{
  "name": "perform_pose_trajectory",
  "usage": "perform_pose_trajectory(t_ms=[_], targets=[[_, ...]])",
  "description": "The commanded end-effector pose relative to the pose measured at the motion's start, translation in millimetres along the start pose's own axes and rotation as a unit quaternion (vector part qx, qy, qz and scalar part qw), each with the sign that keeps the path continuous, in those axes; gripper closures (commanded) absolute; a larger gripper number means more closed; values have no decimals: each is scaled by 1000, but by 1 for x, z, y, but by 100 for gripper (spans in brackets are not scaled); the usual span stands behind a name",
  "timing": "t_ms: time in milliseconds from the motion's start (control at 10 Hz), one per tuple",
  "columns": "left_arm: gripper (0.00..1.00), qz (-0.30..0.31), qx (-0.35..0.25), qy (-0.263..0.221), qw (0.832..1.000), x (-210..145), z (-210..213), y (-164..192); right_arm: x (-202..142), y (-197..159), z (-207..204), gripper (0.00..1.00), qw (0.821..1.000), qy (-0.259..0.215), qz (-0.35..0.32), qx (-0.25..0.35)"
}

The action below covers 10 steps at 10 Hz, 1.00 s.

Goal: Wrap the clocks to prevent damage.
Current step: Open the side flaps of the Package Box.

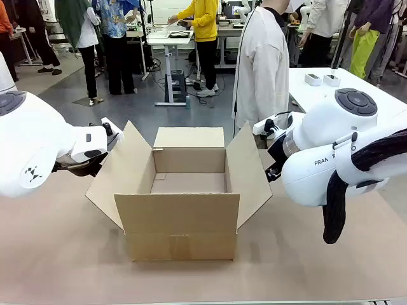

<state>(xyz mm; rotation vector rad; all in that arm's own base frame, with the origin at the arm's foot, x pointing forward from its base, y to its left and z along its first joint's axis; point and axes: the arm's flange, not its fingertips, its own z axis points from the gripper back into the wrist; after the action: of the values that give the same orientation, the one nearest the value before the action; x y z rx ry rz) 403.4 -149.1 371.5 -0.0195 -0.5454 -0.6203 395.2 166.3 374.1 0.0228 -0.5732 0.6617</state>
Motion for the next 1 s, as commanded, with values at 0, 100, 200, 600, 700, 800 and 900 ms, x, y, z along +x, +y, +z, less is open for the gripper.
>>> perform_pose_trajectory(t_ms=[0, 100, 200, 600, 700, 800, 900], targets=[[0, 0, 0, 0, 1000, 0, 0, 0, 0, 0, 0, 0, 1000, 0, 0, 0], [0, 0, 0, 0, 1000, 0, 0, 0, 0, 0, 0, 0, 1000, 0, 0, 0], [0, 0, 0, 0, 1000, 0, 0, 0, 0, 0, 0, 0, 1000, 0, 0, 0], [0, 0, 0, 0, 1000, 0, 0, 0, 0, 0, 0, 0, 1000, 0, 0, 0], [0, 0, 0, 0, 1000, 0, 0, 0, 0, 0, 0, 0, 1000, 0, 0, 0], [0, 0, 0, 0, 1000, 0, 0, 0, 0, 0, 0, 0, 1000, 0, 0, 0], [0, 0, 0, 0, 1000, 0, 0, 0, 0, 0, 0, 0, 1000, 0, 0, 0]])
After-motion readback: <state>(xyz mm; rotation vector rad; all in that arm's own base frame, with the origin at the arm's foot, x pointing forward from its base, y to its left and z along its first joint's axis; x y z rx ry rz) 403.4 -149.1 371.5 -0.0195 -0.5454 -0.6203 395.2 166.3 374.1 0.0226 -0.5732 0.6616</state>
